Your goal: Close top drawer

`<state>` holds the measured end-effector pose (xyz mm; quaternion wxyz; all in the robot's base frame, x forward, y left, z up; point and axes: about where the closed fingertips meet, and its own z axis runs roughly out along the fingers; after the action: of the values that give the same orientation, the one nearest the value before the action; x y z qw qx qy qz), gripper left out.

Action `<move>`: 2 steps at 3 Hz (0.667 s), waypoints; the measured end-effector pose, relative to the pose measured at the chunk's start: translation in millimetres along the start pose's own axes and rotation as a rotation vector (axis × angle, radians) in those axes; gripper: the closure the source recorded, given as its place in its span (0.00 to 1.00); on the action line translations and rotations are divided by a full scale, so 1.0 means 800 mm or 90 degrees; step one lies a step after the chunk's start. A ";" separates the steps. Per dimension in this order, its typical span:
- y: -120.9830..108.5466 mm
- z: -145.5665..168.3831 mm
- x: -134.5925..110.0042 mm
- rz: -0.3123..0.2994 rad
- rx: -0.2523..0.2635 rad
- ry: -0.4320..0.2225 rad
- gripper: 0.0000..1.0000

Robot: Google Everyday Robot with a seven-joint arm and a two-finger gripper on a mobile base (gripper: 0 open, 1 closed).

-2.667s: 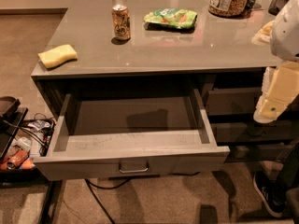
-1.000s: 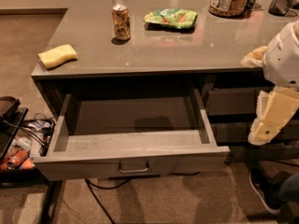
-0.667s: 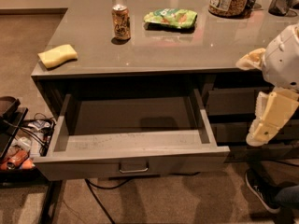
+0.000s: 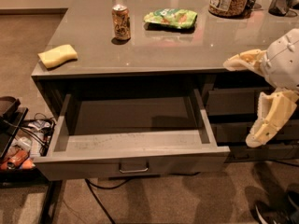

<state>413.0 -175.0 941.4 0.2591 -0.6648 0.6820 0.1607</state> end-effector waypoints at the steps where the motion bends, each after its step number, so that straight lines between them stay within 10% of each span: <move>1: 0.001 0.017 -0.001 0.000 0.006 -0.006 0.00; 2: 0.022 0.104 -0.002 0.019 0.032 0.006 0.00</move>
Offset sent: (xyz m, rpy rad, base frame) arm 0.0011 0.0523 -0.0877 0.0414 0.0063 -0.0673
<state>407.3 -125.8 871.9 0.2703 -0.6486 0.6968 0.1440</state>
